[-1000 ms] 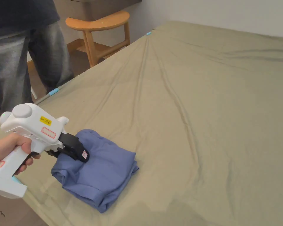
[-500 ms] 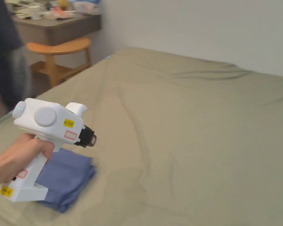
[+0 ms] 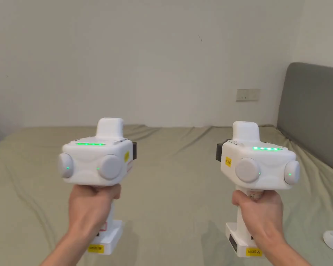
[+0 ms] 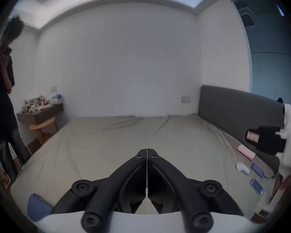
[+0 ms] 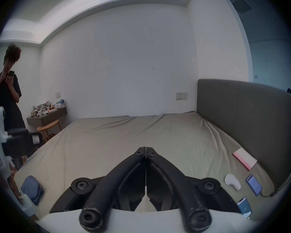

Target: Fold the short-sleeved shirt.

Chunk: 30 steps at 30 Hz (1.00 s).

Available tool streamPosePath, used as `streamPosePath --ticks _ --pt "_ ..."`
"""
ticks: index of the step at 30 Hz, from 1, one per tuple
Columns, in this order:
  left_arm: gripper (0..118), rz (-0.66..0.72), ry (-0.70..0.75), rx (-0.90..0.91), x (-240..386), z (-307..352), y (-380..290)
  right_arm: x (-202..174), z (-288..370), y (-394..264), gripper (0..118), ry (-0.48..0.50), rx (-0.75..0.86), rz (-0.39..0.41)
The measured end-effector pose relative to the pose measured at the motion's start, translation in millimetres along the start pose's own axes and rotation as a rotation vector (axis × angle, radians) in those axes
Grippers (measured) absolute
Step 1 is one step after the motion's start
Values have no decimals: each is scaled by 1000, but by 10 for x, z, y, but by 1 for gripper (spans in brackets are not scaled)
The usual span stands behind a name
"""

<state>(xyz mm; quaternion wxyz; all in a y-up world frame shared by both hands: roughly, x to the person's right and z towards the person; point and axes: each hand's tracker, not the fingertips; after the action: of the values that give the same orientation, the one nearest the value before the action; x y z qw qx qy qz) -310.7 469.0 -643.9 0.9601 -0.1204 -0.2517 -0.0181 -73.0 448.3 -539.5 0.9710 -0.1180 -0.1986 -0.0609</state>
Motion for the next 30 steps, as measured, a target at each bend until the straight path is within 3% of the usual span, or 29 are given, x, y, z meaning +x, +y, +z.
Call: streamPosePath --ticks 2,14,17,18,19,20,21,22,23,26,28,30 --pt "0 38 -18 83 -11 239 108 -4 54 87 0 17 -11 7" --pt "0 10 24 56 -81 220 499 48 182 408 0 16 74 30" --pt "5 12 23 65 -62 239 557 37 185 450 2 11 83 47" --pt "15 2 27 69 -43 242 566 20 211 486 17 -5 86 62" --pt "32 -12 33 70 -30 231 580 13 225 506 50 -1 88 60" --pt "64 -17 55 72 -2 227 596 17 233 527 102 4 89 59" --pt "90 -10 66 77 5 242 610 24 220 557 118 9 81 57" --pt "116 16 55 74 -6 241 620 33 179 575 118 17 73 54" --pt "118 48 35 54 -14 220 634 9 234 601 118 7 146 46" --pt "118 92 37 13 3 164 672 -11 244 672 118 -28 124 96" --pt "118 123 -41 4 5 158 679 17 242 736 118 -28 124 101" --pt "118 171 -41 -68 -61 147 760 26 236 762 118 25 120 97"
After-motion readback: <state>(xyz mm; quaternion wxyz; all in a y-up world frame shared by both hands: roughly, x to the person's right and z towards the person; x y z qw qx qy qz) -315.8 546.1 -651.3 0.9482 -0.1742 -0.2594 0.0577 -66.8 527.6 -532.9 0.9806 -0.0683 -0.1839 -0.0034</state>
